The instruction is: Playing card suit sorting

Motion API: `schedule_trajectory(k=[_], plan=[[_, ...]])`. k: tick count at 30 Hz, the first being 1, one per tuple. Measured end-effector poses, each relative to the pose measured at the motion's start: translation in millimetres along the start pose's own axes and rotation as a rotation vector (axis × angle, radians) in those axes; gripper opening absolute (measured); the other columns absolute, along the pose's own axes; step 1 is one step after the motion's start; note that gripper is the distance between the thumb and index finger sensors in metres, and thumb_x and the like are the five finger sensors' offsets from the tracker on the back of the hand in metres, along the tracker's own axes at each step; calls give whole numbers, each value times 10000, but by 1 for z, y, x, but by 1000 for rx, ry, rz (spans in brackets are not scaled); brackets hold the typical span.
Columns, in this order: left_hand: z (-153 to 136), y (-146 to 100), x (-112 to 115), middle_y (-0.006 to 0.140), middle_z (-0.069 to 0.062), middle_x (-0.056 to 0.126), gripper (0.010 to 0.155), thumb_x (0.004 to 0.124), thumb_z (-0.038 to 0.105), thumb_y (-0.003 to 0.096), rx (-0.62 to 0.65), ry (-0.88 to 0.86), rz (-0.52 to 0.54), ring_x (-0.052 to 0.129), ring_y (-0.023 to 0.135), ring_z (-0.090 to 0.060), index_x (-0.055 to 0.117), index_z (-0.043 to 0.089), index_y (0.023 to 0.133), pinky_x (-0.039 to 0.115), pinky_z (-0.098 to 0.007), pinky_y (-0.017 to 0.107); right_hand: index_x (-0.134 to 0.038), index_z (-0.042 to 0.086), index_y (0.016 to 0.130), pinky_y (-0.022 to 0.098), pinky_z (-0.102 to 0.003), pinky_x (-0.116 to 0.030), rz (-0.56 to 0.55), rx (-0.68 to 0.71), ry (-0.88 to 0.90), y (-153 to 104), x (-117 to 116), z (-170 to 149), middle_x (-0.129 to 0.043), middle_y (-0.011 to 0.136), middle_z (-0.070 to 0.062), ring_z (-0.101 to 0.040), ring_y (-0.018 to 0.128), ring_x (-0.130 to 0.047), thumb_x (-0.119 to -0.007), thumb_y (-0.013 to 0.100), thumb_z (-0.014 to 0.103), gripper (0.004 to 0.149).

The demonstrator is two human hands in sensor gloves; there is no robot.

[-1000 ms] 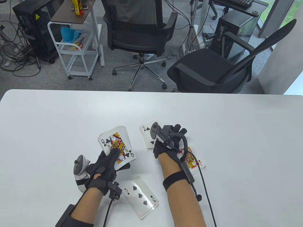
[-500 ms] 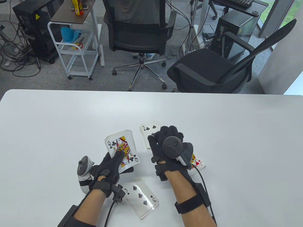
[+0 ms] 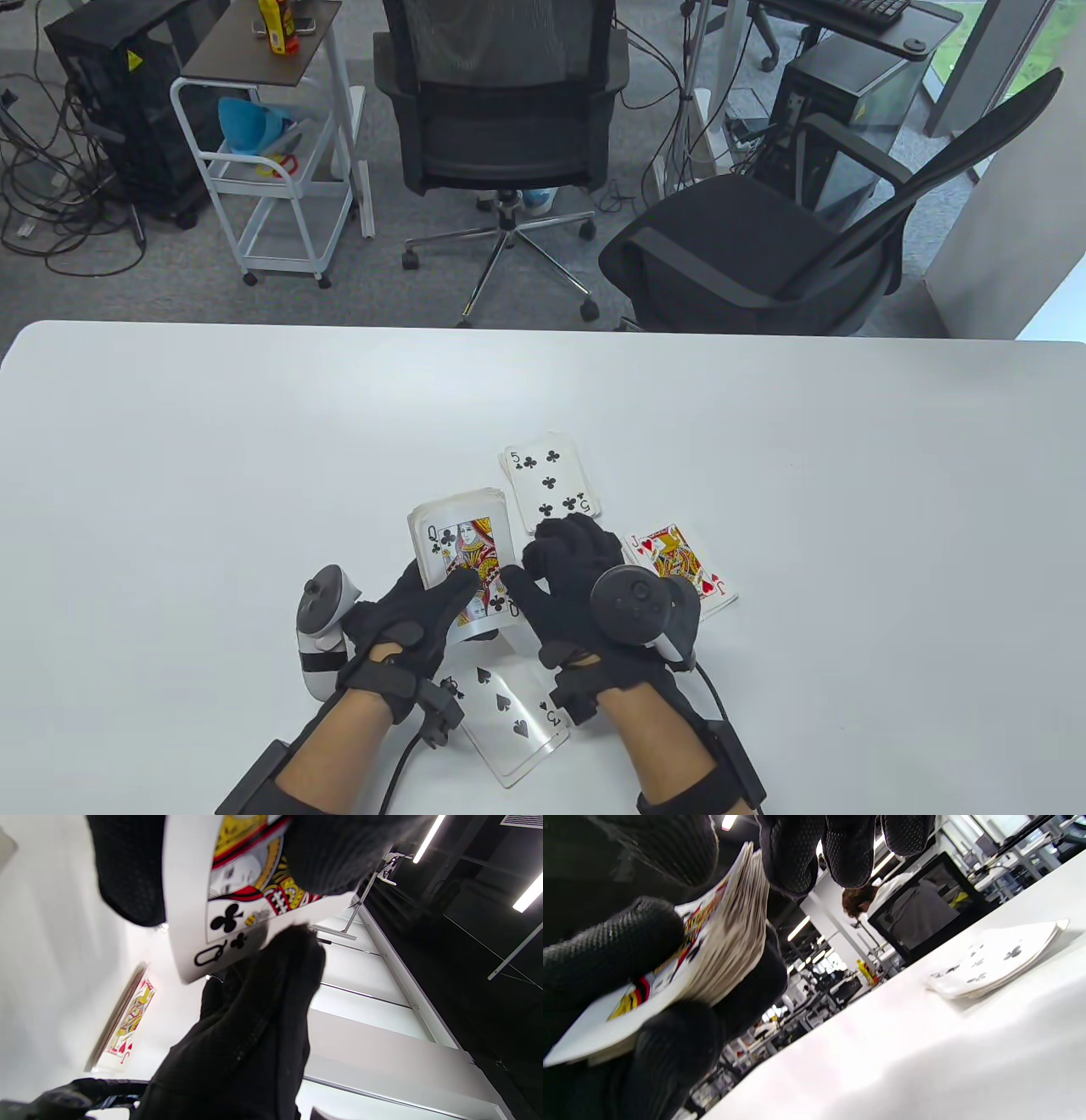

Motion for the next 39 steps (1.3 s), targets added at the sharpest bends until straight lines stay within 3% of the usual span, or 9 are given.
schedule_trajectory(k=[7,10,13,25,33,39], plan=[[3,-3,-1,1019,-1,788,609,836,486,569,57,-15,50,942,851,-294,568,261,1068,948,-398,486,-667,95,906,669,-761,-296,78,33,-25,-2,-11,10,-524,1096,-217,-538,1038,-362,-848,518,592,656],[-1,-4,-4,992,14,829,613,835,557,552,70,-39,65,969,821,-286,618,271,1049,956,-390,464,-678,103,871,666,-759,-319,21,47,-45,-3,-12,12,-563,1072,-205,-530,1027,-424,-865,506,580,629],[-4,-4,-4,993,9,827,650,837,603,538,65,-89,74,966,821,-290,620,265,1049,954,-392,463,-717,90,817,662,-756,-348,-59,-6,64,-5,-12,10,-637,1023,-205,-533,999,-503,-883,509,500,538],[-5,-2,-4,1042,1,759,656,863,539,550,36,-95,37,899,891,-309,567,268,1070,925,-418,526,-847,78,801,668,-740,-396,-153,3,68,-8,-5,5,-761,973,-174,-497,977,-600,-762,566,356,374],[-1,-2,-7,1052,-4,745,638,858,500,560,38,-96,44,888,903,-311,557,269,1073,919,-425,538,-770,93,874,667,-741,-394,-150,-23,60,-8,-2,0,-702,1001,-183,-509,983,-573,-875,527,427,493],[-1,-2,-9,1058,-4,733,630,846,492,565,33,-73,56,875,912,-315,550,270,1075,912,-430,547,-803,94,837,667,-745,-383,-140,-37,40,-7,0,-3,-715,995,-175,-512,988,-561,-845,546,378,409]])
Point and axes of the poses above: the tracker on the back of each hand, its own z axis roughly to the thumb side, its own y axis roughly from the wrist to the fingertips, x = y × z, the point moved 2 cm from there along y, roughly from the wrist to the fingertips
